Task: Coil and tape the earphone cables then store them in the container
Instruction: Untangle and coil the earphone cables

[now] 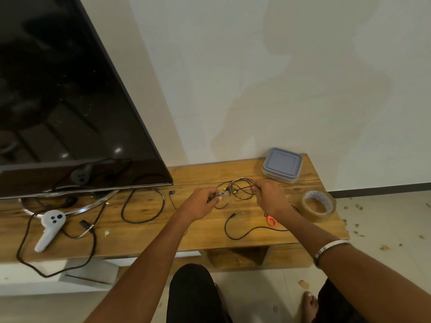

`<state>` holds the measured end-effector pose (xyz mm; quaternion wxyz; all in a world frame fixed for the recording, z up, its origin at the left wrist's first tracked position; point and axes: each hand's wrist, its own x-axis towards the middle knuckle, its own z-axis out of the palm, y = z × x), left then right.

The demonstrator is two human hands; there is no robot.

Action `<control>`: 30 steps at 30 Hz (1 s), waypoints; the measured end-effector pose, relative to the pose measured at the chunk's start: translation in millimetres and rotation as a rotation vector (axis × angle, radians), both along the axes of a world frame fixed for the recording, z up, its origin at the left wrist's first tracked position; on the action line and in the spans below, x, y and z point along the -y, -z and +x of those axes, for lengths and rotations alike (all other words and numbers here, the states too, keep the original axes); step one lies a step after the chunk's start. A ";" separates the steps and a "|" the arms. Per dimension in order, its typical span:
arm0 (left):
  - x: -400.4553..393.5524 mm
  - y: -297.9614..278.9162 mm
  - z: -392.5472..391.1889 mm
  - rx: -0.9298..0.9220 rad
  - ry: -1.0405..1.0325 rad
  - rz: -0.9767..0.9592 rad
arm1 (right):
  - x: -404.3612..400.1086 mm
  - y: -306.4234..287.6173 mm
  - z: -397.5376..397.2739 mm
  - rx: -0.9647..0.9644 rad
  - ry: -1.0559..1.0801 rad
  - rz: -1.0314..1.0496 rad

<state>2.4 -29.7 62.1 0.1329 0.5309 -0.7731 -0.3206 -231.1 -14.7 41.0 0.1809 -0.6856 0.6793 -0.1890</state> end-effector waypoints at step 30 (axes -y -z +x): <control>-5.9 -0.8 -17.4 -0.031 0.038 0.028 | -7.4 -5.4 24.5 -0.013 -0.318 0.182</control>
